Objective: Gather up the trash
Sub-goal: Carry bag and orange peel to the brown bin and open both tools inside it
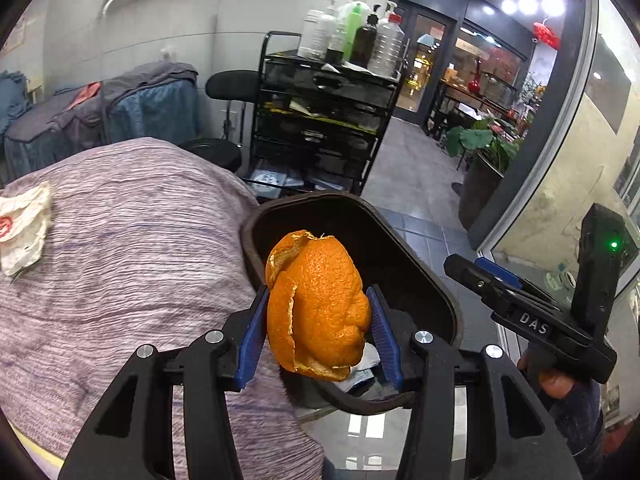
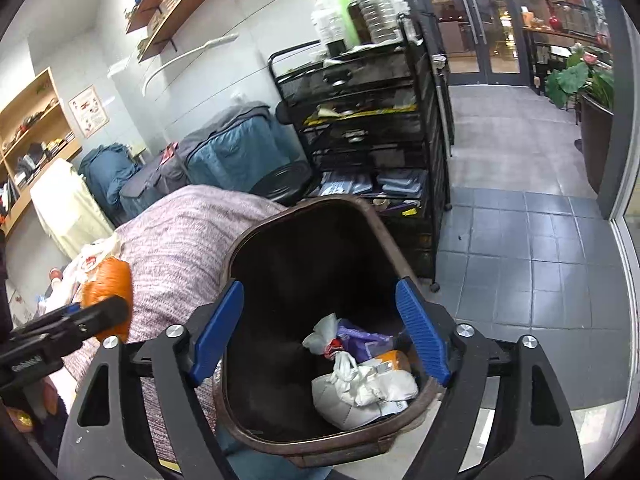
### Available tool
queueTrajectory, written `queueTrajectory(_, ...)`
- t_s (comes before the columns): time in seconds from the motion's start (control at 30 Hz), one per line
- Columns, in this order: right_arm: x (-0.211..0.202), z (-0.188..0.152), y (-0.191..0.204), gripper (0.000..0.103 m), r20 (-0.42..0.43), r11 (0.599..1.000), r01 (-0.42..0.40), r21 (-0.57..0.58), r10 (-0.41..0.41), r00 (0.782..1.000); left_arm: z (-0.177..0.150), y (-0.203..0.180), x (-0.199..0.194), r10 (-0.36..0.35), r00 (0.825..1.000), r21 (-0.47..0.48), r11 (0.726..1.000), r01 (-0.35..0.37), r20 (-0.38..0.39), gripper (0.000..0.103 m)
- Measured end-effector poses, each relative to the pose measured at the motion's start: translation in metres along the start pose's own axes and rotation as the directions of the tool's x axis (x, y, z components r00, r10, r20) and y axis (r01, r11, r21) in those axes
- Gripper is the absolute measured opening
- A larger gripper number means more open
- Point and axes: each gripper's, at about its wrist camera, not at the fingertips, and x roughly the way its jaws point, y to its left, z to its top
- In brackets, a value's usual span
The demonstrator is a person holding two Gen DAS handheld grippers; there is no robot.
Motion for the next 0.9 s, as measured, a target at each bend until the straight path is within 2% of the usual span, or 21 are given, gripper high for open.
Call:
queueTrajectory(0.37, -0.013, 0.007, -0.027, 0.08, 0.038, 0.997, 0.059, 0.048, -0.06, 0.997, 0.008, -0.026, 0.049, -0.005, 0.996, 0.081, 0.997, 0.012, -0.085, 0.048)
queueTrajectory(0.9, -0.016, 0.007, -0.039, 0.08, 0.048, 0.994, 0.085, 0.075, -0.089, 0.995, 0.009, -0.039, 0.071, 0.001, 0.992, 0.117, 0.993, 0.014, -0.126, 0.048)
